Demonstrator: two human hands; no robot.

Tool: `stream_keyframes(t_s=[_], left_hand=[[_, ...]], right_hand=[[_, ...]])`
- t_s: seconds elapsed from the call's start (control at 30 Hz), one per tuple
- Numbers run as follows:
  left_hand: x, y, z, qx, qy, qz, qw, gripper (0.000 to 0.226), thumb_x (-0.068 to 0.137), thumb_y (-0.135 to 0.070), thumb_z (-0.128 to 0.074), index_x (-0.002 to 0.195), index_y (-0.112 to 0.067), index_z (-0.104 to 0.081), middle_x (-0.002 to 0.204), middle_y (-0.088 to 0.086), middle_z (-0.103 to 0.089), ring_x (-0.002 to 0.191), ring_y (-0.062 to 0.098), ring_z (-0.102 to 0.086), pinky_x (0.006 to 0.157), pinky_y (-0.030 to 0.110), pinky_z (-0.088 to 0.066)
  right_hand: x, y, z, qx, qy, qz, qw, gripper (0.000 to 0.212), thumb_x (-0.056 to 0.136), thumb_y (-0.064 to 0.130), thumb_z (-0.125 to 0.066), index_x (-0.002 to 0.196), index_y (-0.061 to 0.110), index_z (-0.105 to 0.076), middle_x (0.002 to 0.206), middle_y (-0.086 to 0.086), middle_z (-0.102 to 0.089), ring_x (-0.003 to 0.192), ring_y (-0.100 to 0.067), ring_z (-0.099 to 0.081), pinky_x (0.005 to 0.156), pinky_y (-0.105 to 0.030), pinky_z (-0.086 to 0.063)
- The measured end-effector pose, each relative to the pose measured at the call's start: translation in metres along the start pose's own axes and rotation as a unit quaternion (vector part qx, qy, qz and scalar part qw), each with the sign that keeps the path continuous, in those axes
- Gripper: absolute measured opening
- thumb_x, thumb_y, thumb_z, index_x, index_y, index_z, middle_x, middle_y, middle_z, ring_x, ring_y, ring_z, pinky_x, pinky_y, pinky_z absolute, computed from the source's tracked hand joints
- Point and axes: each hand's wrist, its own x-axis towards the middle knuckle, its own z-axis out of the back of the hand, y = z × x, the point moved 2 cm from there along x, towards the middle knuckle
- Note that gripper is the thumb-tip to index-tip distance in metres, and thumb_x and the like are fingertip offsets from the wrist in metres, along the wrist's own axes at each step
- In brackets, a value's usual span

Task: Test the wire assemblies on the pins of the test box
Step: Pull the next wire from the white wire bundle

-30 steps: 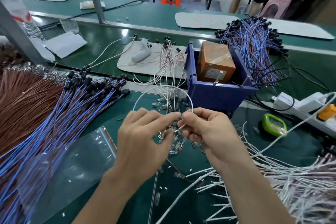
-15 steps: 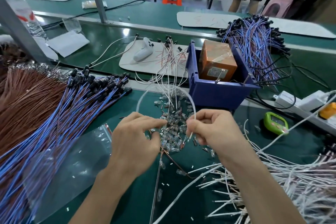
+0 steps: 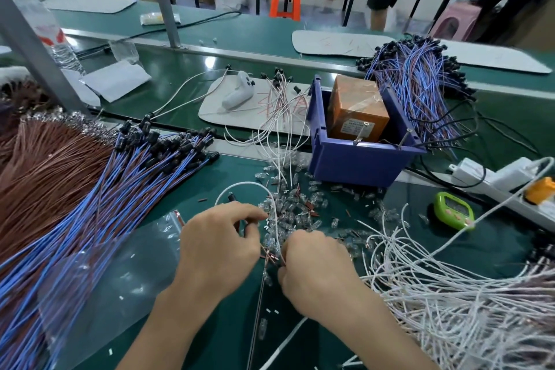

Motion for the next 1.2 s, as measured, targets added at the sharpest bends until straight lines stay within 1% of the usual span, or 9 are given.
stream_keyframes(t_s=[0.13, 0.23, 0.3, 0.4, 0.5, 0.67, 0.9, 1.07, 1.2], left_hand=[[0.000, 0.000, 0.003, -0.025, -0.007, -0.012, 1.000, 0.023, 0.077, -0.019, -0.070, 0.081, -0.040, -0.079, 0.084, -0.033, -0.072, 0.075, -0.004, -0.064, 0.073, 0.019, -0.053], [-0.003, -0.001, 0.007, -0.049, -0.003, -0.020, 0.999, 0.013, 0.073, -0.033, -0.063, 0.070, -0.036, -0.075, 0.072, -0.030, -0.068, 0.063, -0.002, -0.061, 0.062, 0.011, -0.044], [-0.005, -0.001, 0.007, -0.063, 0.032, -0.032, 0.997, 0.020, 0.072, -0.041, -0.060, 0.060, -0.026, -0.065, 0.052, -0.015, -0.054, 0.048, 0.005, -0.048, 0.050, 0.015, -0.034], [-0.007, -0.002, 0.001, -0.119, 0.113, -0.033, 0.986, 0.041, 0.075, -0.052, -0.062, 0.056, -0.016, -0.057, 0.047, -0.002, -0.032, 0.046, 0.009, -0.029, 0.046, 0.024, -0.024], [-0.009, -0.006, -0.004, -0.228, 0.181, 0.009, 0.957, 0.041, 0.079, -0.058, -0.064, 0.066, -0.020, -0.074, 0.051, 0.001, -0.060, 0.046, 0.016, -0.048, 0.049, 0.029, -0.038], [-0.008, -0.006, -0.010, -0.364, 0.197, 0.101, 0.905, 0.030, 0.071, -0.044, -0.074, 0.066, -0.015, -0.076, 0.063, 0.014, -0.072, 0.049, 0.016, -0.060, 0.047, 0.021, -0.040], [-0.013, -0.001, -0.008, -0.310, 0.222, 0.126, 0.916, 0.017, 0.086, -0.024, -0.064, 0.074, -0.022, -0.076, 0.076, 0.008, -0.078, 0.064, 0.021, -0.072, 0.054, 0.023, -0.049], [-0.016, 0.003, -0.006, -0.362, 0.186, 0.172, 0.897, 0.036, 0.091, 0.011, -0.065, 0.077, -0.017, -0.082, 0.070, 0.012, -0.074, 0.061, 0.015, -0.069, 0.059, 0.022, -0.054], [-0.015, 0.007, 0.002, -0.387, 0.170, 0.169, 0.890, 0.029, 0.084, 0.013, -0.071, 0.081, -0.013, -0.084, 0.068, 0.012, -0.073, 0.058, 0.012, -0.063, 0.058, 0.019, -0.052]], right_hand=[[0.005, -0.009, 0.008, 0.056, -0.002, -0.024, 0.998, 0.020, 0.086, 0.028, -0.066, 0.072, 0.015, -0.059, 0.072, -0.002, -0.063, 0.074, -0.031, -0.062, 0.066, -0.033, -0.049], [0.009, -0.021, 0.017, 0.168, -0.003, -0.027, 0.985, 0.021, 0.085, 0.030, -0.068, 0.072, 0.013, -0.068, 0.063, 0.000, -0.068, 0.060, -0.021, -0.064, 0.057, -0.030, -0.053], [0.013, -0.025, 0.024, 0.300, 0.013, -0.019, 0.954, 0.019, 0.084, 0.023, -0.070, 0.069, 0.012, -0.070, 0.055, 0.000, -0.066, 0.045, -0.015, -0.053, 0.046, -0.025, -0.044], [0.019, -0.022, 0.031, 0.499, 0.044, -0.005, 0.866, 0.021, 0.086, 0.009, -0.071, 0.065, 0.010, -0.071, 0.055, -0.003, -0.060, 0.046, -0.010, -0.046, 0.046, -0.019, -0.037], [0.021, -0.012, 0.032, 0.583, 0.052, 0.012, 0.811, 0.024, 0.090, 0.001, -0.068, 0.068, 0.011, -0.068, 0.055, -0.002, -0.059, 0.043, -0.010, -0.047, 0.043, -0.018, -0.038], [0.025, -0.006, 0.035, 0.580, 0.001, 0.016, 0.814, 0.019, 0.089, 0.004, -0.071, 0.071, 0.012, -0.071, 0.056, -0.001, -0.059, 0.047, -0.011, -0.047, 0.048, -0.024, -0.041], [0.027, 0.001, 0.036, 0.464, 0.011, 0.044, 0.885, 0.011, 0.082, 0.017, -0.075, 0.072, 0.013, -0.076, 0.064, -0.007, -0.071, 0.054, -0.013, -0.051, 0.056, -0.032, -0.045], [0.031, 0.004, 0.040, 0.482, 0.007, 0.051, 0.875, 0.008, 0.083, 0.014, -0.075, 0.075, 0.013, -0.077, 0.059, -0.001, -0.065, 0.055, -0.016, -0.050, 0.057, -0.033, -0.043], [0.026, 0.001, 0.039, 0.513, -0.010, 0.053, 0.857, 0.011, 0.086, 0.017, -0.075, 0.075, 0.016, -0.077, 0.057, 0.001, -0.062, 0.053, -0.015, -0.048, 0.053, -0.029, -0.040]])
